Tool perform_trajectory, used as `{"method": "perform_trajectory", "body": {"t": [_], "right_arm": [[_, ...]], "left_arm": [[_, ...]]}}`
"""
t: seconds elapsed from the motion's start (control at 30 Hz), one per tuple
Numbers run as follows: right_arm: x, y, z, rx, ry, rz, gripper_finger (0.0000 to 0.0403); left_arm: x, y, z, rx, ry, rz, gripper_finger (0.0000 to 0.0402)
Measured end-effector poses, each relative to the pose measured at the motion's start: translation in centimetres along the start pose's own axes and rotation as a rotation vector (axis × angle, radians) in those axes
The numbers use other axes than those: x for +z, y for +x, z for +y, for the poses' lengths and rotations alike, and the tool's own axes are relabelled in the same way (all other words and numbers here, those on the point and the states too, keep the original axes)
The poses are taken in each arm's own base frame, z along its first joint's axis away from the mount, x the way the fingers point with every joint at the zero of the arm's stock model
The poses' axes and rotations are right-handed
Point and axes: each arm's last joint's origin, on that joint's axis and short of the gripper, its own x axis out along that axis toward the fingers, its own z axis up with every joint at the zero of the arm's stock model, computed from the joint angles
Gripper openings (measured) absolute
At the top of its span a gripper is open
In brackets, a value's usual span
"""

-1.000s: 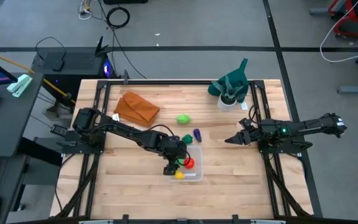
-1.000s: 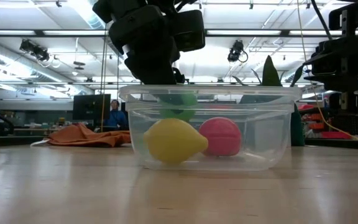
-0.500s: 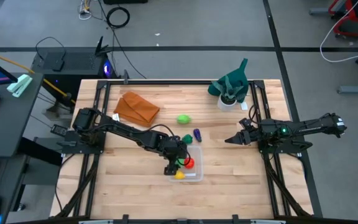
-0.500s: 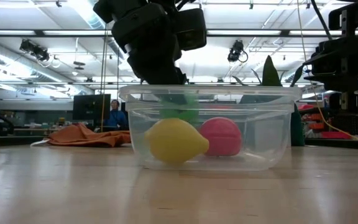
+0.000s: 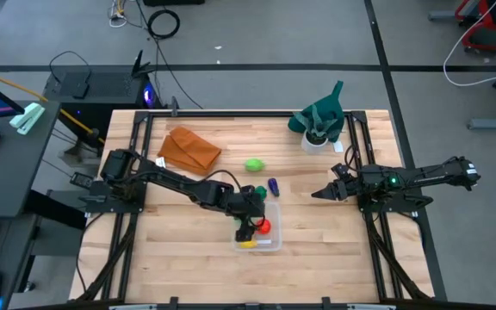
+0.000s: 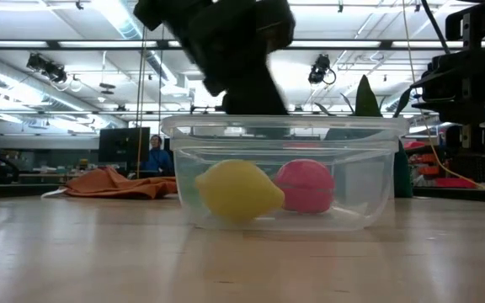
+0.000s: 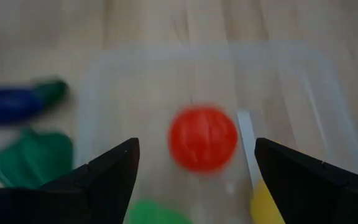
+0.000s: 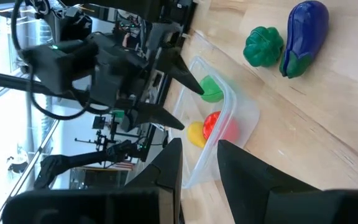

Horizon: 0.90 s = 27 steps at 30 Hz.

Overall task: Pick and placing Produce into tupperware
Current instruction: Put the melon into the transparent bin

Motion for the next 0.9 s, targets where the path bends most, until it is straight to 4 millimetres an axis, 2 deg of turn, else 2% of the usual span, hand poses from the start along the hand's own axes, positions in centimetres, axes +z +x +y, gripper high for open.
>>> {"method": "perform_trajectory", "body": {"t": [0.23, 0.43, 0.67, 0.9], "right_arm": [[0.0, 0.0, 0.0, 0.0, -0.013, 0.0, 0.0068], [0.0, 0.0, 0.0, 0.0, -0.014, 0.0, 0.0068], [0.0, 0.0, 0.0, -0.004, -0.039, 0.002, 0.0068], [0.0, 0.0, 0.0, -0.004, -0.053, 0.002, 0.0068]], "left_arm": [[1.8, -0.5, 1.2, 0.121, -0.175, -0.192, 0.0309], [2.9, -2.2, 2.7, 0.234, -0.308, -0.283, 0.0299], [4.1, -4.8, 5.9, 0.34, -0.392, -0.364, 0.0297], [4.4, -5.7, 9.2, 0.403, -0.479, -0.403, 0.0298]]}}
